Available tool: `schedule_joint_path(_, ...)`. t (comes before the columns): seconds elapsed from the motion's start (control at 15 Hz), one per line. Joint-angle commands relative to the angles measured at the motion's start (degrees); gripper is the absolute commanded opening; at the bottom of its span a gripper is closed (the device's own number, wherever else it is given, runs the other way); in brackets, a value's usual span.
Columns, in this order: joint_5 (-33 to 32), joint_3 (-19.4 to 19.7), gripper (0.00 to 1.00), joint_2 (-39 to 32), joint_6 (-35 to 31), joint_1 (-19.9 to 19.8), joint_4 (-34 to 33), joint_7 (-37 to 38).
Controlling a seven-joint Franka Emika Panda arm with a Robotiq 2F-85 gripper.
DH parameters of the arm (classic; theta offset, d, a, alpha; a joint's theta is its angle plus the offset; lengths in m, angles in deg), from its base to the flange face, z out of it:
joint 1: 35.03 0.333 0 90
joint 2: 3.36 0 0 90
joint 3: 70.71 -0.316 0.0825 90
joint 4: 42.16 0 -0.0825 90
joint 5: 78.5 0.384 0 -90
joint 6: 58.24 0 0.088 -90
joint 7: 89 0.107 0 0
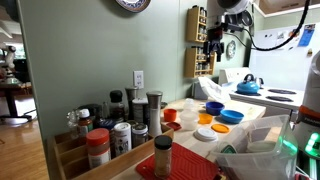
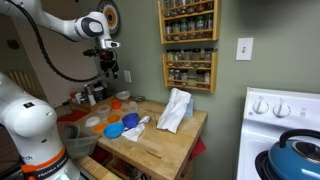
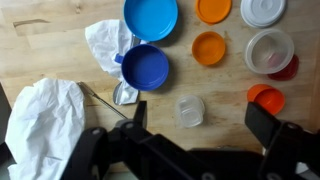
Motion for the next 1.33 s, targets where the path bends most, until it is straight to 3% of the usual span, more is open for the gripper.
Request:
schedule_joint_path(0.0,0.84,-1.40,1.00,-9.53,-0.93,2.63,-6.91,-0.58)
schedule_joint_path(0.27,4.79,-3.42,1.00,-21.26,0.41,6.98,-13.99,-2.79)
schedule_joint_path(0.6,10.55,-4.07,1.00,-30.14,2.22,10.09,-16.97,-5.10)
schedule_joint_path(0.67,8.61,-3.70,1.00,-27.30,-0.14,10.09,-14.97,-3.52)
schedule_joint_path(1.07,9.40,-3.69,1.00,-30.31,0.52,10.57,-16.61,-4.21)
schedule_joint_path(1.27,8.94,-4.10,1.00,-27.99,-0.60,11.06,-12.08,-4.37)
